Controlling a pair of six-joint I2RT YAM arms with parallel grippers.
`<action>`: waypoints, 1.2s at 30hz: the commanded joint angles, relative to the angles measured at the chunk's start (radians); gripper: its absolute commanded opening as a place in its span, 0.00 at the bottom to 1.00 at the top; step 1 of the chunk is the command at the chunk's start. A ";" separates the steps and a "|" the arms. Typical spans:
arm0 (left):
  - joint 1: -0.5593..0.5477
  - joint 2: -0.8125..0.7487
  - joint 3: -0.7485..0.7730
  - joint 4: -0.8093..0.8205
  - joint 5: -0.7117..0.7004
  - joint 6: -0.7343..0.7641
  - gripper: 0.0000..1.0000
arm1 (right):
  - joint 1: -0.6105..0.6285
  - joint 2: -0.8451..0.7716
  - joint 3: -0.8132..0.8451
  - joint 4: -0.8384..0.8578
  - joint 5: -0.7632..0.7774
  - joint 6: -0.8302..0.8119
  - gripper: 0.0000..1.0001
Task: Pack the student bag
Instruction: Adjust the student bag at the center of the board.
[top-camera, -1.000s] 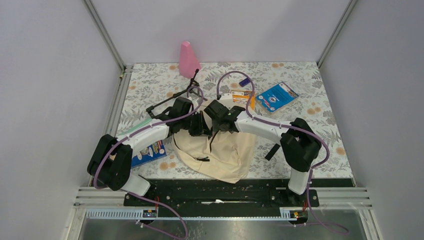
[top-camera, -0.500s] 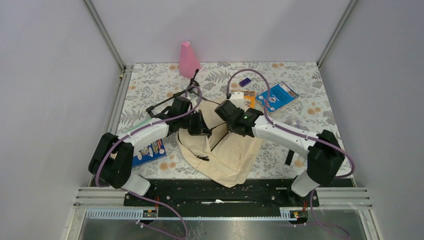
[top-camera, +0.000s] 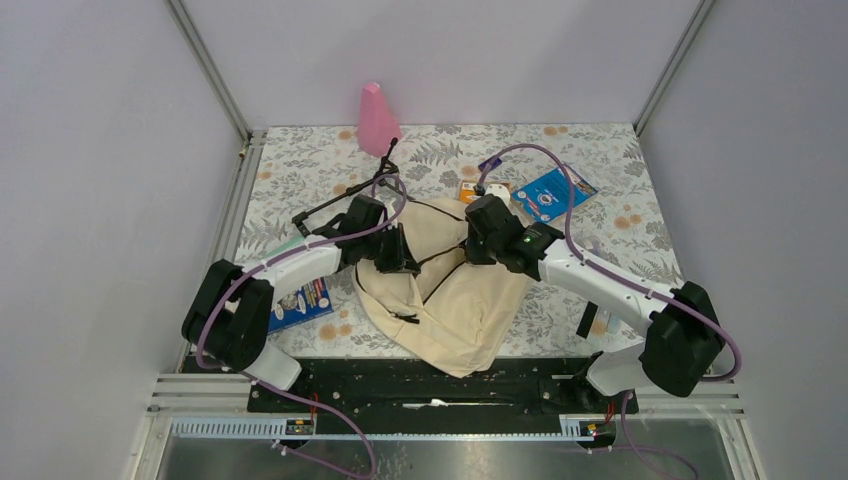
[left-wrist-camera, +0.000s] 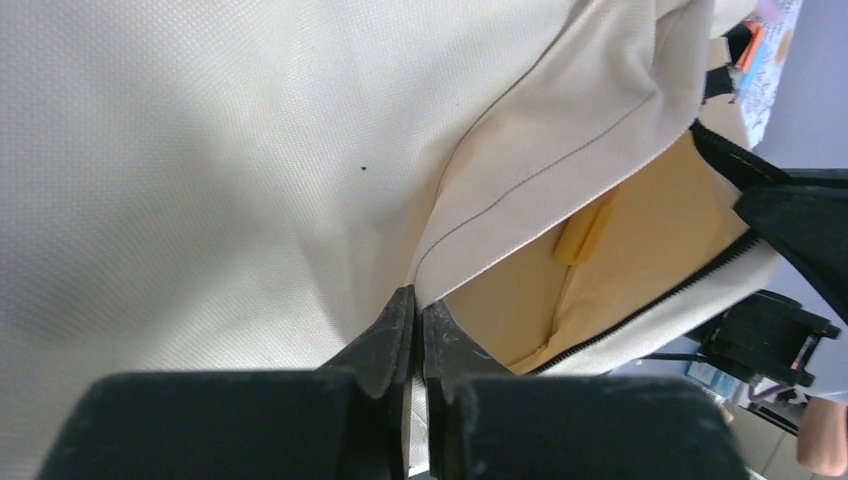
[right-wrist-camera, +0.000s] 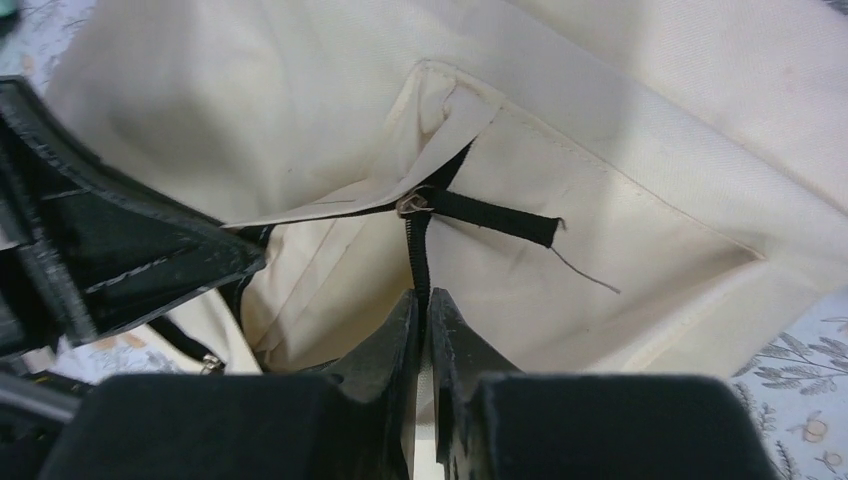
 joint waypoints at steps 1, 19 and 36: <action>-0.001 -0.039 0.038 -0.009 -0.101 0.047 0.05 | -0.017 -0.060 0.007 0.091 -0.060 -0.043 0.00; -0.052 -0.052 0.055 -0.026 -0.084 0.099 0.01 | -0.031 -0.190 -0.016 0.034 0.033 -0.168 0.94; -0.053 -0.058 0.056 -0.013 0.012 0.054 0.00 | -0.691 -0.188 -0.153 -0.070 0.061 -0.220 1.00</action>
